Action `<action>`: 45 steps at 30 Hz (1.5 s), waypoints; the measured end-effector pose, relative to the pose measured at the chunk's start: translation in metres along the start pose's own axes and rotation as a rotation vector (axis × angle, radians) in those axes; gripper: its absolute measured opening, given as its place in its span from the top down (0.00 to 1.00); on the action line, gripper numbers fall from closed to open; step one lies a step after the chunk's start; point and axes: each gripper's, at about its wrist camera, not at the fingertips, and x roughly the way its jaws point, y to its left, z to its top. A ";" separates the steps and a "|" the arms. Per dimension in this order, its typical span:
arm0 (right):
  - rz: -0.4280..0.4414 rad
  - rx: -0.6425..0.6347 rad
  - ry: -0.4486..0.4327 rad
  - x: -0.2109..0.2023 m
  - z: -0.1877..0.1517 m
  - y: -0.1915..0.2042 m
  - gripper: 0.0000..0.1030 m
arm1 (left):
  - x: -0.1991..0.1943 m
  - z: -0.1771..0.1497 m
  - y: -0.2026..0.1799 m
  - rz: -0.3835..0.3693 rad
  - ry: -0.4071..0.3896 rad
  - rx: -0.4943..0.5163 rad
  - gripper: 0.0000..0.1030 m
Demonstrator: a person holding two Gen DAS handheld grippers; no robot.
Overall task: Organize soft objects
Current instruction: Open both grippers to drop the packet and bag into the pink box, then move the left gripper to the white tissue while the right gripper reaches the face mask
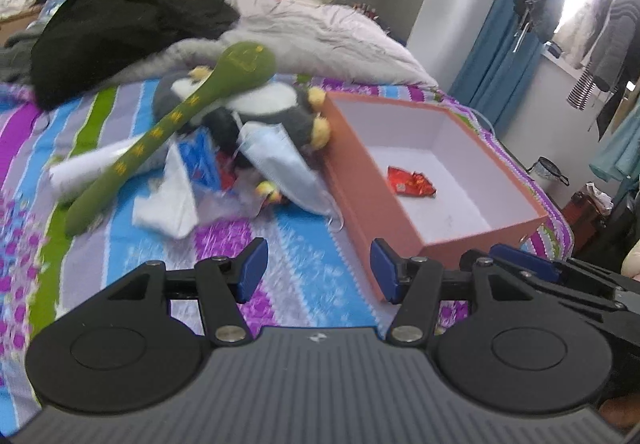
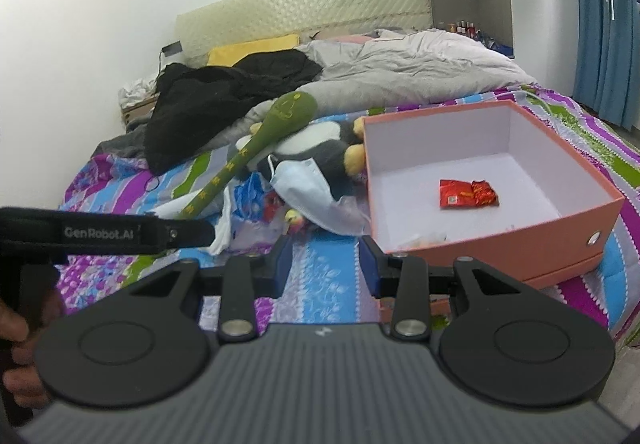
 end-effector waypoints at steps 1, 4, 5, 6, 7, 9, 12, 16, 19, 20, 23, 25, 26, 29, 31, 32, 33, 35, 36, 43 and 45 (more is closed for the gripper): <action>0.001 -0.002 0.005 0.001 -0.002 0.002 0.61 | -0.001 -0.004 0.002 0.011 0.007 -0.004 0.39; -0.004 -0.022 0.025 0.005 -0.010 0.009 0.61 | -0.002 -0.019 0.007 0.028 0.040 -0.012 0.39; -0.010 -0.026 0.033 0.007 -0.012 0.011 0.61 | -0.001 -0.023 0.009 0.034 0.051 -0.020 0.39; -0.008 -0.029 0.039 0.007 -0.015 0.013 0.61 | 0.000 -0.028 0.011 0.037 0.060 -0.030 0.39; -0.001 -0.031 0.045 0.008 -0.017 0.015 0.61 | 0.001 -0.032 0.014 0.036 0.071 -0.041 0.39; 0.004 -0.036 0.054 0.010 -0.020 0.017 0.61 | 0.005 -0.038 0.019 0.035 0.088 -0.060 0.39; 0.008 -0.044 0.060 0.014 -0.022 0.020 0.61 | 0.008 -0.041 0.024 0.045 0.090 -0.072 0.39; 0.014 -0.058 0.076 0.025 -0.023 0.023 0.61 | 0.012 -0.035 0.032 0.055 0.077 -0.076 0.39; 0.029 -0.073 0.086 0.034 -0.023 0.028 0.61 | 0.019 -0.029 0.039 0.072 0.068 -0.073 0.39; 0.033 -0.079 0.088 0.038 -0.023 0.030 0.61 | 0.023 -0.026 0.042 0.083 0.069 -0.073 0.39; 0.039 -0.097 0.094 0.051 -0.022 0.034 0.62 | 0.035 -0.021 0.051 0.100 0.062 -0.090 0.39; 0.051 -0.107 0.097 0.060 -0.019 0.036 0.62 | 0.042 -0.019 0.057 0.109 0.058 -0.111 0.39; 0.060 -0.111 0.094 0.064 -0.017 0.036 0.62 | 0.046 -0.018 0.061 0.104 0.057 -0.128 0.39; 0.065 -0.136 0.105 0.081 -0.013 0.040 0.63 | 0.058 -0.015 0.072 0.103 0.061 -0.173 0.40; 0.075 -0.148 0.110 0.092 -0.011 0.043 0.64 | 0.066 -0.012 0.078 0.104 0.061 -0.186 0.41; 0.078 -0.156 0.118 0.099 -0.011 0.044 0.64 | 0.070 -0.010 0.081 0.101 0.059 -0.187 0.42; 0.082 -0.161 0.125 0.105 -0.010 0.045 0.64 | 0.073 -0.009 0.083 0.100 0.057 -0.189 0.44; 0.088 -0.168 0.133 0.118 -0.009 0.048 0.68 | 0.082 -0.004 0.090 0.102 0.058 -0.195 0.48; 0.085 -0.174 0.135 0.124 -0.008 0.049 0.69 | 0.087 -0.002 0.094 0.104 0.058 -0.197 0.48; 0.012 -0.211 0.143 0.170 -0.001 0.047 0.69 | 0.121 0.011 0.118 0.141 0.059 -0.201 0.48; -0.003 -0.207 0.138 0.181 0.003 0.045 0.69 | 0.132 0.014 0.123 0.153 0.066 -0.193 0.48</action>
